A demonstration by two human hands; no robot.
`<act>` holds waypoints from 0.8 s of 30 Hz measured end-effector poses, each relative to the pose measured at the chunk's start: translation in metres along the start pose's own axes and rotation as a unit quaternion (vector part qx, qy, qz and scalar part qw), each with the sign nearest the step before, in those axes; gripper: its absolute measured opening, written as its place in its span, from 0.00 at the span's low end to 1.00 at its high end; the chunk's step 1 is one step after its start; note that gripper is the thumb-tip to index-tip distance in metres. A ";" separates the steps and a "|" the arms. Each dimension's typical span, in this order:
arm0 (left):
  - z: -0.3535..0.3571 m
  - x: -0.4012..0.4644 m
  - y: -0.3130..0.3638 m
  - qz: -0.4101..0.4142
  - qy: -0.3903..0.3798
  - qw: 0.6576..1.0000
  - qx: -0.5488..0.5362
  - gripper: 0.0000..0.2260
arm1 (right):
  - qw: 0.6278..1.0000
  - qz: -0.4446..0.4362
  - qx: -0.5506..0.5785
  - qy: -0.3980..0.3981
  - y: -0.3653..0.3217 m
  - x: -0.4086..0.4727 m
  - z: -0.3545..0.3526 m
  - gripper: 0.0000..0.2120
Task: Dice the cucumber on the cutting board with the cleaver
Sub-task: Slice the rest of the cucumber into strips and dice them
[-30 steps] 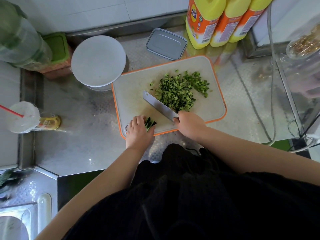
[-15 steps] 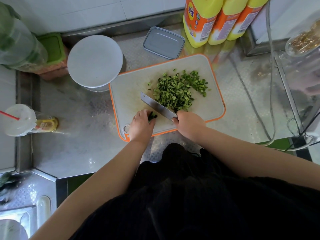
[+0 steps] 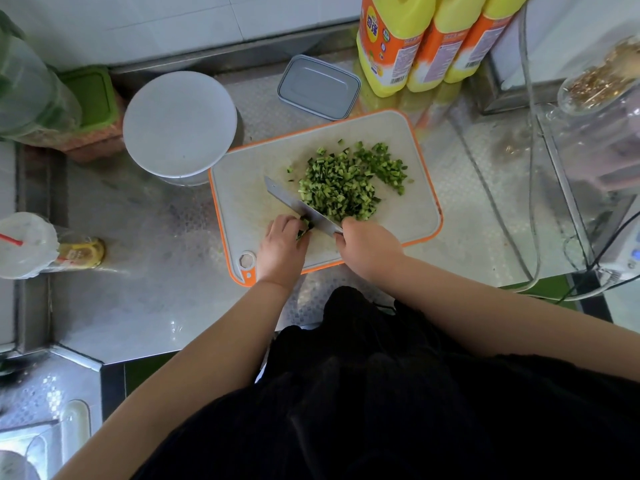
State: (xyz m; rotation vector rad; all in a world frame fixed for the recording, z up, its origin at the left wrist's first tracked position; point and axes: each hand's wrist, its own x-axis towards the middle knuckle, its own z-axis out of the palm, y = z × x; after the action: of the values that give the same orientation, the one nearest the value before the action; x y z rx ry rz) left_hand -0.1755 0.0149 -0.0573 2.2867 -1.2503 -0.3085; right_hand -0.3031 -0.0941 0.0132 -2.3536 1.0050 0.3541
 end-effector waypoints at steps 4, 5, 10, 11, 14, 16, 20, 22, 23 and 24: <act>0.003 0.005 -0.003 0.012 -0.007 1.000 0.001 0.03 | 1.000 0.005 -0.018 -0.025 -0.001 0.000 0.005 0.09; 0.003 0.006 -0.004 0.013 -0.011 1.000 0.000 0.04 | 0.999 0.013 -0.024 -0.033 -0.001 0.001 0.008 0.07; 0.001 0.008 -0.009 0.042 -0.008 0.999 -0.007 0.11 | 0.998 0.029 -0.022 -0.058 0.003 0.006 0.015 0.06; 0.002 0.008 -0.010 0.047 -0.005 0.999 -0.006 0.12 | 0.997 0.033 -0.007 -0.064 0.005 0.007 0.014 0.08; 0.002 0.006 -0.011 0.063 0.008 0.998 0.004 0.11 | 0.995 0.055 0.052 -0.072 0.012 0.012 0.009 0.12; -0.002 0.004 -0.009 0.060 0.008 0.998 0.005 0.09 | 0.994 0.059 0.063 -0.062 0.014 0.011 0.008 0.12; -0.008 -0.002 -0.008 0.028 -0.008 0.999 -0.013 0.04 | 0.999 0.024 0.033 -0.020 0.011 0.001 0.006 0.12; -0.006 -0.003 -0.010 0.032 -0.014 0.999 -0.005 0.05 | 1.000 0.001 0.013 -0.008 0.007 -0.003 0.004 0.11; -0.005 -0.003 -0.011 0.035 -0.015 0.999 -0.002 0.07 | 1.000 -0.007 0.004 -0.010 0.005 -0.004 0.004 0.11; -0.004 -0.002 -0.012 0.039 -0.014 0.999 -0.001 0.10 | 1.000 -0.013 -0.005 -0.014 0.002 -0.005 0.004 0.10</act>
State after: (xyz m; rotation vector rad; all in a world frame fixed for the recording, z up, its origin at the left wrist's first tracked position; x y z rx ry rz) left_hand -0.1667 0.0234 -0.0603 2.2328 -1.3489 -0.3156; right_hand -0.3084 -0.0896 0.0112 -2.3610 0.9616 0.3823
